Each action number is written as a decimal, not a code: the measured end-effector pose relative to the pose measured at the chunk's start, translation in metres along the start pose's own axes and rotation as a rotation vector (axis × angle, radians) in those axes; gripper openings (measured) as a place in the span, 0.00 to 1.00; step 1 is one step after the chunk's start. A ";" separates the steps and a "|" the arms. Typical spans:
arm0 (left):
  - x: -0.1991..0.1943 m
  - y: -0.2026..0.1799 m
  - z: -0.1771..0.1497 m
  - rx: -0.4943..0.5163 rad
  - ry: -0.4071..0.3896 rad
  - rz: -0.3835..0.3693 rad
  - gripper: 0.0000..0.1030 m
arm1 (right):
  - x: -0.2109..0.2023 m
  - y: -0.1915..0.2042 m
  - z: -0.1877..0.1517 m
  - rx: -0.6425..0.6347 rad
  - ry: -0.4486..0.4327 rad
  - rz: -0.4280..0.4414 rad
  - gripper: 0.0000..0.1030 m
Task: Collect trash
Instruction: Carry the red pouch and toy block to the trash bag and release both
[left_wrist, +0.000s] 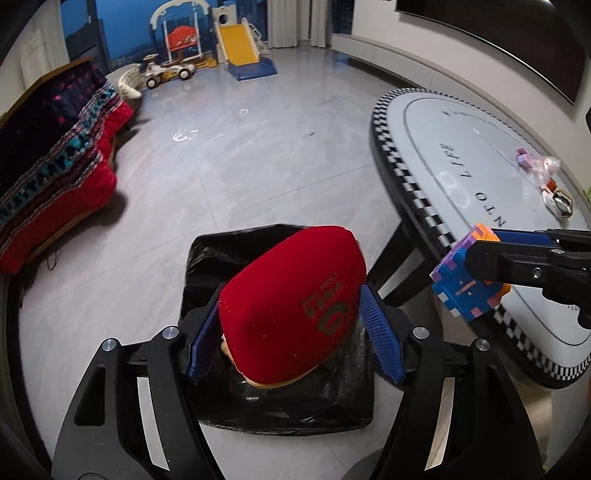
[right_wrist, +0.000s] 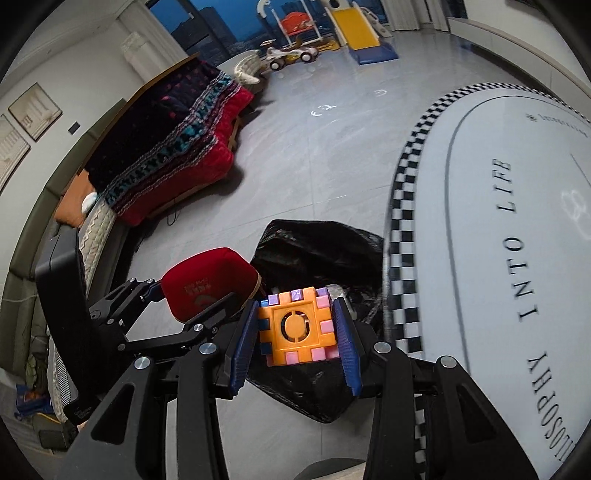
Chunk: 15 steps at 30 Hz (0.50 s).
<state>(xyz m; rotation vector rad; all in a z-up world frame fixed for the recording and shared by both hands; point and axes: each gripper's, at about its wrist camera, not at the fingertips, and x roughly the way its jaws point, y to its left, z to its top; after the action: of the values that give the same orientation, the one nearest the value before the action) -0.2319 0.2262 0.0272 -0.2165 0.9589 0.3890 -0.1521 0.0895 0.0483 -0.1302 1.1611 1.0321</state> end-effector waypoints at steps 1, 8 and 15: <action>0.002 0.009 -0.005 -0.019 0.005 0.016 0.70 | 0.007 0.007 0.000 -0.010 0.010 0.005 0.42; 0.008 0.064 -0.030 -0.118 0.049 0.102 0.94 | 0.039 0.031 0.002 -0.019 0.046 -0.017 0.64; 0.007 0.067 -0.029 -0.147 0.031 0.051 0.94 | 0.026 0.022 -0.004 -0.005 0.017 -0.024 0.65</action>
<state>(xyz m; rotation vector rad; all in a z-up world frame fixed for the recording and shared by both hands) -0.2777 0.2789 0.0048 -0.3324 0.9684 0.5051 -0.1703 0.1148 0.0341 -0.1568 1.1695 1.0150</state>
